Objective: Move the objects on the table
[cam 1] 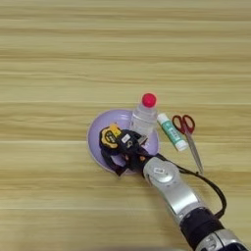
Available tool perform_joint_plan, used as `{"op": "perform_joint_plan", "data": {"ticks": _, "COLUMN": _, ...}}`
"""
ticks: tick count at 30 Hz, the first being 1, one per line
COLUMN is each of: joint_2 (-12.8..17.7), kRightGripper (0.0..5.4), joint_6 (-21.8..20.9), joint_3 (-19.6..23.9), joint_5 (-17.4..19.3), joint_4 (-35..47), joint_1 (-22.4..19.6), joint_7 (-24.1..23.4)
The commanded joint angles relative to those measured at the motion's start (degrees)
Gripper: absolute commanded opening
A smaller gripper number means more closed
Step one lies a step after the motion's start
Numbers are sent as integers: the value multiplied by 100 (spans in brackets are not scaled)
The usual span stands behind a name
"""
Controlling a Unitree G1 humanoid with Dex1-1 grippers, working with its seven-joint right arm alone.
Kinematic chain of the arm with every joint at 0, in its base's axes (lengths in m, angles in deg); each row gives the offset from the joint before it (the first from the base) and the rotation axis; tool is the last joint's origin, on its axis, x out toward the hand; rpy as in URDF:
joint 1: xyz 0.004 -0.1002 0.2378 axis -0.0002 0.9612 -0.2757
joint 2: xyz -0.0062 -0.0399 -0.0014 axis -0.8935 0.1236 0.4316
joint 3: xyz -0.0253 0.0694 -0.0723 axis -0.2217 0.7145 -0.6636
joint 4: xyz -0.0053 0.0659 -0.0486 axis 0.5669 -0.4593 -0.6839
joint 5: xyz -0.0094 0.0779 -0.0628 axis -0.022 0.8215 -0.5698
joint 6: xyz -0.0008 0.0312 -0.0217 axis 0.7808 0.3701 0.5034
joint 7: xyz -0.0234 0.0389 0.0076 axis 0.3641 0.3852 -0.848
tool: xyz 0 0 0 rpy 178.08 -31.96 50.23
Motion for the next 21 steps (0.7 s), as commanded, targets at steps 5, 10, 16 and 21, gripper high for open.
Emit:
{"op": "perform_joint_plan", "data": {"ticks": 5, "joint_2": -37, "kRightGripper": 409, "joint_6": -55, "joint_3": 67, "joint_5": 12, "joint_4": 107, "joint_1": -375, "joint_7": -98}}
{"op": "perform_joint_plan", "data": {"ticks": 10, "joint_2": -39, "kRightGripper": 409, "joint_6": -47, "joint_3": 69, "joint_5": 9, "joint_4": 93, "joint_1": -381, "joint_7": -98}}
{"op": "perform_joint_plan", "data": {"ticks": 16, "joint_2": -43, "kRightGripper": 409, "joint_6": -38, "joint_3": 73, "joint_5": 14, "joint_4": 84, "joint_1": -383, "joint_7": -85}}
{"op": "perform_joint_plan", "data": {"ticks": 21, "joint_2": -40, "kRightGripper": 408, "joint_6": -50, "joint_3": 74, "joint_5": 24, "joint_4": 99, "joint_1": -372, "joint_7": -67}}
